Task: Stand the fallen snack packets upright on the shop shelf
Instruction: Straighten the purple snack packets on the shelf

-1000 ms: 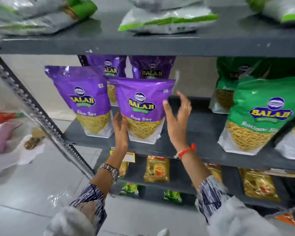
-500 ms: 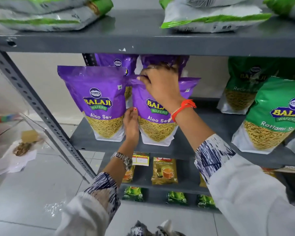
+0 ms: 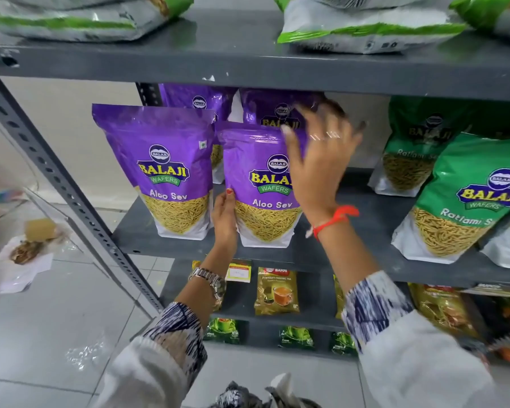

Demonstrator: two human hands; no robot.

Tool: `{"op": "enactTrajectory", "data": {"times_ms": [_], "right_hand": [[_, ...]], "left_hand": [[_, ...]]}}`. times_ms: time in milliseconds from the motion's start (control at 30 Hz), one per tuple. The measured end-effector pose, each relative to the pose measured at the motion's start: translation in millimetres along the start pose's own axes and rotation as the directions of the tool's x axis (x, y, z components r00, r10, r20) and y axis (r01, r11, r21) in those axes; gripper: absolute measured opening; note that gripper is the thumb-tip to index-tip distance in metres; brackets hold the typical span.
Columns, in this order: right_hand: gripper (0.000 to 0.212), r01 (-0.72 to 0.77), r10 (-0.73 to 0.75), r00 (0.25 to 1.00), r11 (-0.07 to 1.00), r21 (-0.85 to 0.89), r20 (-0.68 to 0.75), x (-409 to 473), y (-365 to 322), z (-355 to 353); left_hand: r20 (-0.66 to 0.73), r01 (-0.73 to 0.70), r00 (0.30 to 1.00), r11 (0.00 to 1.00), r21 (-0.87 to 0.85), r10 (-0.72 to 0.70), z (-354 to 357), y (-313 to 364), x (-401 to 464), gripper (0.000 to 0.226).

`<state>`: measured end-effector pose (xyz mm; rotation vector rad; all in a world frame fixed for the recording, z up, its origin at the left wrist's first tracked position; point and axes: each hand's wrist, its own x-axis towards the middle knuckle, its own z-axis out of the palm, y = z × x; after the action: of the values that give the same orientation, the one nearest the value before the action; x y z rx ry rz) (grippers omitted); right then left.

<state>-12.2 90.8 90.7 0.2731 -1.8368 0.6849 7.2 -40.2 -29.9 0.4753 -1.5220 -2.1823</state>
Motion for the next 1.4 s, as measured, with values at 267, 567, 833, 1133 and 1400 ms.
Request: {"op": "enactTrajectory", "data": {"times_ms": [267, 567, 833, 1133, 1400], "right_hand": [[0.080, -0.923, 0.452, 0.384, 0.217, 0.318, 0.805, -102.3, 42.0, -12.0], [0.122, -0.954, 0.444, 0.299, 0.139, 0.264, 0.845, -124.8, 49.2, 2.4], [0.045, -0.964, 0.471, 0.267, 0.132, 0.232, 0.841, -130.8, 51.4, 9.0], [0.037, -0.954, 0.553, 0.292, 0.116, 0.275, 0.780, -138.0, 45.9, 8.2], [0.024, -0.890, 0.764, 0.409, 0.213, 0.403, 0.499, -190.1, 4.0, -15.7]], "left_hand": [[0.082, 0.211, 0.972, 0.971, 0.113, -0.221, -10.5, -22.1, -3.5, 0.056], [0.085, 0.194, 0.974, 0.969, 0.150, -0.208, -8.8, -19.9, -11.3, 0.043], [0.128, 0.200, 0.967, 0.968, 0.149, -0.219, -10.7, -23.1, 1.7, 0.044], [0.112, 0.156, 0.978, 0.972, 0.173, -0.176, -13.0, -23.8, -2.0, 0.047], [-0.026, -0.125, 0.991, 0.973, 0.191, 0.133, -56.0, -35.4, -51.6, 0.029]]}}
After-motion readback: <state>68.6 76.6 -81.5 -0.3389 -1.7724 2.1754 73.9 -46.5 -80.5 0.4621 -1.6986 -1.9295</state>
